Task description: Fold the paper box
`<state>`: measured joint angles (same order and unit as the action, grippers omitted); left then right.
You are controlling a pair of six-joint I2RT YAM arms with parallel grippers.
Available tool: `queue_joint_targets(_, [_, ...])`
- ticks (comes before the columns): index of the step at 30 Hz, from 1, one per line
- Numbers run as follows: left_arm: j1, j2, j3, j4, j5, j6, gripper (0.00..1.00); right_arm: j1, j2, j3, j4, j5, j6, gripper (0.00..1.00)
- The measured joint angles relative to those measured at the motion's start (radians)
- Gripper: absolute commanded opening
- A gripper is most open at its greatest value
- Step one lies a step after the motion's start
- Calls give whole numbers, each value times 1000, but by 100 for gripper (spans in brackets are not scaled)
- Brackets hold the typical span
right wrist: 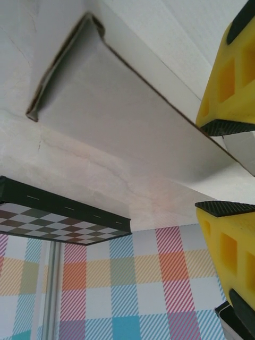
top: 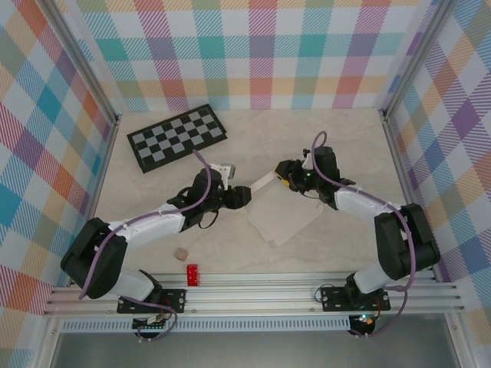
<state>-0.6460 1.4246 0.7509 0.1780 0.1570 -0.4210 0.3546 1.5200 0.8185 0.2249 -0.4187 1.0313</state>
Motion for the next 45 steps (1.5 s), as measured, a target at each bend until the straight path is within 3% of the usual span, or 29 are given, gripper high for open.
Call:
queue_joint_targets(3, [0, 0, 0, -3, 0, 0, 60, 0, 2, 6, -9, 12, 4, 35])
queue_joint_targets(6, [0, -1, 11, -23, -1, 0, 60, 0, 1, 10, -20, 25, 3, 48])
queue_joint_targets(10, [0, 0, 36, -62, -1, 8, 60, -13, -31, 13, -93, 43, -12, 49])
queue_joint_targets(18, [0, 9, 51, -82, -1, 22, 59, -182, -150, 124, -384, 36, -186, 54])
queue_joint_targets(25, [0, 9, 51, -82, -1, 22, 59, -224, 61, 393, -481, -119, -462, 55])
queue_joint_targets(32, [0, 9, 51, -82, -1, 22, 59, -224, 222, 404, -512, -191, -568, 54])
queue_joint_targets(45, [0, 11, 50, -82, -7, 22, 59, -225, 274, 385, -473, -245, -633, 49])
